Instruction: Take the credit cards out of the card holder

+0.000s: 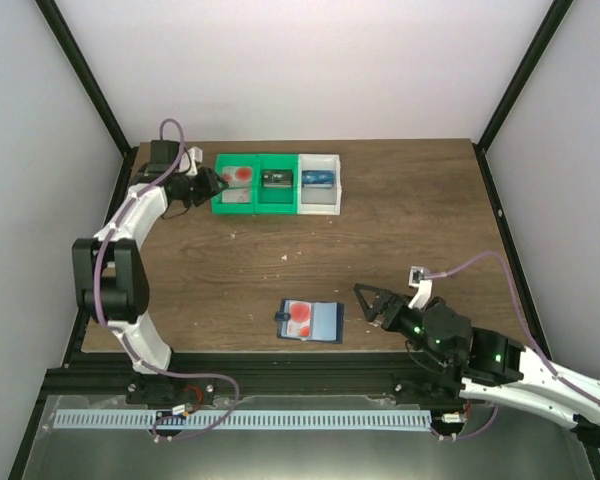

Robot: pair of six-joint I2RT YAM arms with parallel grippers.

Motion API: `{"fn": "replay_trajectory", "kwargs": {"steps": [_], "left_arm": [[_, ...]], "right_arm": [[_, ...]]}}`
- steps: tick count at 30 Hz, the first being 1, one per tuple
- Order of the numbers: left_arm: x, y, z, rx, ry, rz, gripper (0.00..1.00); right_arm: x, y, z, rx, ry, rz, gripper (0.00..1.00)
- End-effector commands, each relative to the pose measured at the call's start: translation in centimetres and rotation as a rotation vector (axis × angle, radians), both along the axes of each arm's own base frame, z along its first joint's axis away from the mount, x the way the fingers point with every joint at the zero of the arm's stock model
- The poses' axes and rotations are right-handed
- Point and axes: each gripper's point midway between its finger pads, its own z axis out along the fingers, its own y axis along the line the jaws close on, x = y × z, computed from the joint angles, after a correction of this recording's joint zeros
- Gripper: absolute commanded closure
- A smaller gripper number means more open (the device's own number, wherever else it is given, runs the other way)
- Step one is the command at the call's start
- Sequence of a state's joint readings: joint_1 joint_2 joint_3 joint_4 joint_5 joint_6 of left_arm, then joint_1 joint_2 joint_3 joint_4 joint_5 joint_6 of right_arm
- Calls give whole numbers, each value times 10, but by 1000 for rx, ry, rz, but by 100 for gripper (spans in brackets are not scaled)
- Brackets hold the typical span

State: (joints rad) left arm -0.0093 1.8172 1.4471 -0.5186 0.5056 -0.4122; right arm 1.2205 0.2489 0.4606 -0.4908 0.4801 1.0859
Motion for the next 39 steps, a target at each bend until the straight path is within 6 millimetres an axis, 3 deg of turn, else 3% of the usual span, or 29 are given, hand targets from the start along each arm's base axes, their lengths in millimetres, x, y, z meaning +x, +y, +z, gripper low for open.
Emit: {"fn": "replay_trajectory", "kwargs": {"steps": [1,7,14,22,31,39], "left_arm": [[-36,-29,38,-60,-120,-103,62],[-101,-62,38,-113,-128,-211,65],[-174,-88,28,-195,-131,-306,72],[-238,-107,13,-314,-119,-384,74],[-274,-109,-19,-422,-75,-365,81],[-286,-133,-34,-408,-39,-410,81]], "right_arm": [[-2,7,-2,-57,20,28,1],[-6,40,-23,-144,51,131,12],[-15,74,-46,-176,84,254,50],[-22,94,-81,-216,160,318,61],[-23,109,-106,-222,196,350,65],[-16,114,-128,-254,241,368,66]]}}
